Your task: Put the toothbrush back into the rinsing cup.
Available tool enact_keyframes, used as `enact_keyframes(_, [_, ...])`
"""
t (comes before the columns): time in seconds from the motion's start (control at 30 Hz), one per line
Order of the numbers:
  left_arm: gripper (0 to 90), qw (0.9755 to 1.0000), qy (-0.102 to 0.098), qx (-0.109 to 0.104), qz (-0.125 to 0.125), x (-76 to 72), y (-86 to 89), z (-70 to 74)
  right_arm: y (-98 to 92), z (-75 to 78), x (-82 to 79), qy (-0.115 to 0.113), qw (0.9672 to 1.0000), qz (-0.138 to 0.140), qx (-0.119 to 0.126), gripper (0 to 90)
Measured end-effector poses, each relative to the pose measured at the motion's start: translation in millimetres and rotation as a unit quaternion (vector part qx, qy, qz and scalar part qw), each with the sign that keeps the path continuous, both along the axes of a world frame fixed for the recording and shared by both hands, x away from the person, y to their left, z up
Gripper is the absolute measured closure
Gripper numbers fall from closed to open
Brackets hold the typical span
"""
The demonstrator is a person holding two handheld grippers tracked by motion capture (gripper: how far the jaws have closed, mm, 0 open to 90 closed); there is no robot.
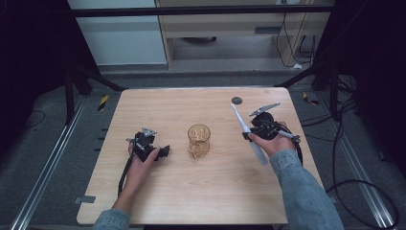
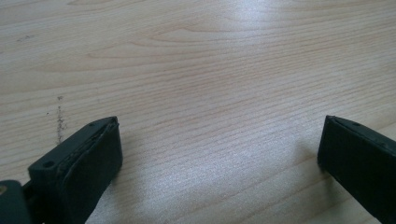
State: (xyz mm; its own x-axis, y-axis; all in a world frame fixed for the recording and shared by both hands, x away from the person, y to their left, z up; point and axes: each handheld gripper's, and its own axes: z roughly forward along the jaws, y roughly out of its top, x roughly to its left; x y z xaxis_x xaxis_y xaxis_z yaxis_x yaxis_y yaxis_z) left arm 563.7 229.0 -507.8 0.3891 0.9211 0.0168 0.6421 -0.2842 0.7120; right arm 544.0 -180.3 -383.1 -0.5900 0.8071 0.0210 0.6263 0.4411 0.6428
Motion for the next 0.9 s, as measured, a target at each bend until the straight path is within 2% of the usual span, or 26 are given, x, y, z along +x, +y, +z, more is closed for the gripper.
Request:
enact_keyframes(0.2, [0.0, 1.0000, 0.000, 0.000, 0.000, 0.0, -0.1, 0.0, 8.5, 2.7, 6.2, -0.024, 0.9994, -0.005, 0.025, 67.0])
enact_keyframes(0.47, [0.0, 1.0000, 0.000, 0.000, 0.000, 0.0, 0.0, 0.0, 13.3, 11.2, 13.3, -0.050, 0.9976, -0.010, 0.046, 67.0])
enact_keyframes(0.9, [0.0, 1.0000, 0.000, 0.000, 0.000, 0.0, 0.0, 0.0, 23.3, 20.3, 27.6, -0.083, 0.9944, -0.026, 0.059, 67.0])
